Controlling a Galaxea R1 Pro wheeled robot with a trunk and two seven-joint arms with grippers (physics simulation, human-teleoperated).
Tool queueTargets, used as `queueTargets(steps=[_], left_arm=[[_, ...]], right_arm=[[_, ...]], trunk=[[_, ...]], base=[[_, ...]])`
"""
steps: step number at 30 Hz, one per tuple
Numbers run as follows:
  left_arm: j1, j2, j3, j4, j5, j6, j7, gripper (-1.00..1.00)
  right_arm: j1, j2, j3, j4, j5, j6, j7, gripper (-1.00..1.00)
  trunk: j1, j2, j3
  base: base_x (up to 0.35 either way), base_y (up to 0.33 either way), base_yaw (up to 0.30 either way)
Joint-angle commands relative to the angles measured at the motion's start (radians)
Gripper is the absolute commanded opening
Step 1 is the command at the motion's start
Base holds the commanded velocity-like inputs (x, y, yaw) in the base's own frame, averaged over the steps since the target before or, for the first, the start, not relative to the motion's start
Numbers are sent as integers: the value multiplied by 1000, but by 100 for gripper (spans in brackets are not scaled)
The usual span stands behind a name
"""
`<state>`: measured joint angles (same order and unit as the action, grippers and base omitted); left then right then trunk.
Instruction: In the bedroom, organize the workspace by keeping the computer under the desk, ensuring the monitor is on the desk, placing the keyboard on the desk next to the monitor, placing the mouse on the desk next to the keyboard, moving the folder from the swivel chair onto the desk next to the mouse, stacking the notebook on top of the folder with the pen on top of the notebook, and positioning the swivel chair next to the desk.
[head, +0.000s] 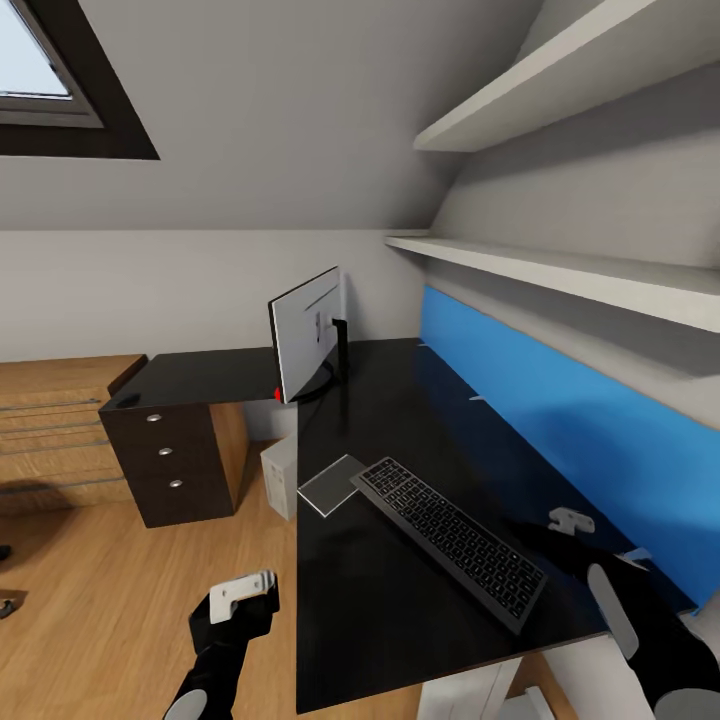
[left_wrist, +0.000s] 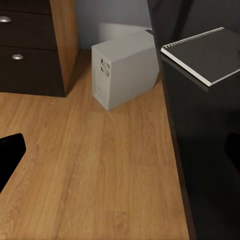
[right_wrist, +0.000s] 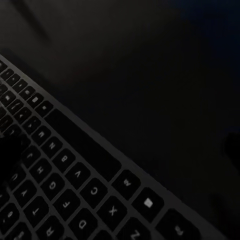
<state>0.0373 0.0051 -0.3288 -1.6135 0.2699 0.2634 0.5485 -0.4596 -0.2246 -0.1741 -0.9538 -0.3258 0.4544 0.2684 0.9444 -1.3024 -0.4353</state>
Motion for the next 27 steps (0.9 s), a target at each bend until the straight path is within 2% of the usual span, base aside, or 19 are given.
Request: queueTargets(steps=[1, 6, 13, 22, 27], left_arm=[[0, 1, 0, -2, 6, 3, 7, 100], [0, 0, 18, -2, 6, 3, 7, 100], [0, -1, 25, -1, 6, 3, 7, 100], [0, -2, 25, 1, 6, 3, 7, 100], [0, -3, 22, 3, 6, 3, 7, 100]], right_arm=[[-1, 0, -10, 6, -5, 7, 22, 100], [-1, -1, -49, 27, -4, 7, 105, 100], [0, -15, -114, 35, -7, 11, 141, 100], [-1, -17, -130, 47, -7, 16, 145, 100], [-1, -18, -133, 109, -8, 15, 147, 100]], trunk=[[0, -1, -1], [0, -1, -1], [0, -1, -1], [0, -1, -1], [0, -1, -1]], base=[[0, 0, 0], [0, 0, 0], [42, -6, 0], [195, -27, 0], [29, -2, 0]])
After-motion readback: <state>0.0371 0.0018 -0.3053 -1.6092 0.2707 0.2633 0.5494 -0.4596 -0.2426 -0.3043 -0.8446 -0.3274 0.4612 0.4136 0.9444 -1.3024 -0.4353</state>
